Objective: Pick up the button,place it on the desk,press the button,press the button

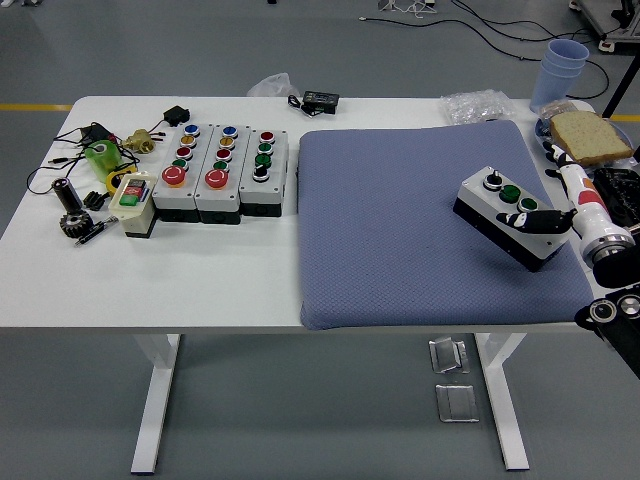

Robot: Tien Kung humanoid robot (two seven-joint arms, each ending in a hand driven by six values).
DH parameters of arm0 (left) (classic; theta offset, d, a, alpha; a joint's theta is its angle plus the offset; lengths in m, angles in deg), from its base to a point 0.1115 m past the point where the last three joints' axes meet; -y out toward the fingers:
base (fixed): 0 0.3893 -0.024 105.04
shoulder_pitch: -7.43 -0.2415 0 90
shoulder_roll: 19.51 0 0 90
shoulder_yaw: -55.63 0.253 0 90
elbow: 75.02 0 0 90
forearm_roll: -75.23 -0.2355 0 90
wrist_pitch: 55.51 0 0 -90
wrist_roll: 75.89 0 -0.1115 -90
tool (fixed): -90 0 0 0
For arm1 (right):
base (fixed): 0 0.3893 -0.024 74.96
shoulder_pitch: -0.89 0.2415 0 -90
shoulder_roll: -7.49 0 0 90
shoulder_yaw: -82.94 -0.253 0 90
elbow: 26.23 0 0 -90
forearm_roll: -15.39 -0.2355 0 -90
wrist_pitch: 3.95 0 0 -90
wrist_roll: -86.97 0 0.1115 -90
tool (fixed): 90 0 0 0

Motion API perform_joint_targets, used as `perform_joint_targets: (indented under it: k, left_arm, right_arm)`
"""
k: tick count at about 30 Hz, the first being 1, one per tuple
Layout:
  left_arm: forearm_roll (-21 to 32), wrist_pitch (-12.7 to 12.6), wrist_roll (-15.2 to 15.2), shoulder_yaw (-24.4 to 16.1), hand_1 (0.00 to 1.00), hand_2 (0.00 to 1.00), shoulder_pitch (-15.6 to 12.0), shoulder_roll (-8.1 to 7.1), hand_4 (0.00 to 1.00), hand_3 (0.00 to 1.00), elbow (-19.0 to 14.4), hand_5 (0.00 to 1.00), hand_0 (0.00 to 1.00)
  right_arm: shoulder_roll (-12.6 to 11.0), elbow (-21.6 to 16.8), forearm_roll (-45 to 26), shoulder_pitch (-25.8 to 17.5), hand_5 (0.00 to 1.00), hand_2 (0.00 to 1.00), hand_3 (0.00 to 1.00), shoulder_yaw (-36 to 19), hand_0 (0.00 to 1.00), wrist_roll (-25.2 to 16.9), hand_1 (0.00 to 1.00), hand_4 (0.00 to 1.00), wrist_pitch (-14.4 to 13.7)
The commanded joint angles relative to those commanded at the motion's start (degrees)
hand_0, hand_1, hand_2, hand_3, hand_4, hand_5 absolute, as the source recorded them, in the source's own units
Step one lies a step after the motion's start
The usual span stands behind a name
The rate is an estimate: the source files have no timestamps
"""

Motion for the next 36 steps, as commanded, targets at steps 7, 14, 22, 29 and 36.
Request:
perform_joint_targets:
  k: [7, 14, 22, 29, 36]
  left_arm:
    - [0.05, -0.02, 0.02, 0.09, 0.424, 0.428, 0.08, 0.0, 0.26, 0.417, 0.0, 0.47, 0.537]
    - [0.17, -0.22, -0.07, -0.14, 0.423, 0.425, 0.15, 0.0, 0.26, 0.414, 0.0, 0.472, 0.537]
    - [0.46, -0.46, -0.13, -0.37, 0.422, 0.424, -0.03, 0.0, 0.262, 0.415, 0.0, 0.474, 0.536]
    - [0.14, -0.4, 0.04, -0.39, 0.422, 0.424, -0.17, 0.0, 0.255, 0.417, 0.0, 0.476, 0.536]
    - [0.37, -0.5, 0.03, -0.33, 0.422, 0.422, -0.18, 0.0, 0.258, 0.414, 0.0, 0.478, 0.535]
  right_arm:
    - [2.52, 7.48, 3.36, 6.44, 0.108, 0.994, 0.998, 5.14, 0.998, 3.82, 0.914, 0.998, 0.73]
    - [3.28, 15.3, 5.25, 11.68, 0.126, 0.983, 0.994, 11.16, 0.998, 6.46, 0.903, 0.998, 2.08]
    - [4.74, 24.74, 6.23, 17.95, 0.14, 0.919, 0.944, 16.59, 0.862, 11.22, 0.824, 0.998, 5.46]
    - [6.58, 31.22, 7.31, 22.11, 0.149, 0.85, 0.887, 22.24, 0.757, 12.75, 0.729, 0.998, 6.55]
    - [8.41, 35.43, 10.08, 24.98, 0.182, 0.614, 0.73, 27.25, 0.583, 15.45, 0.476, 0.982, 8.64]
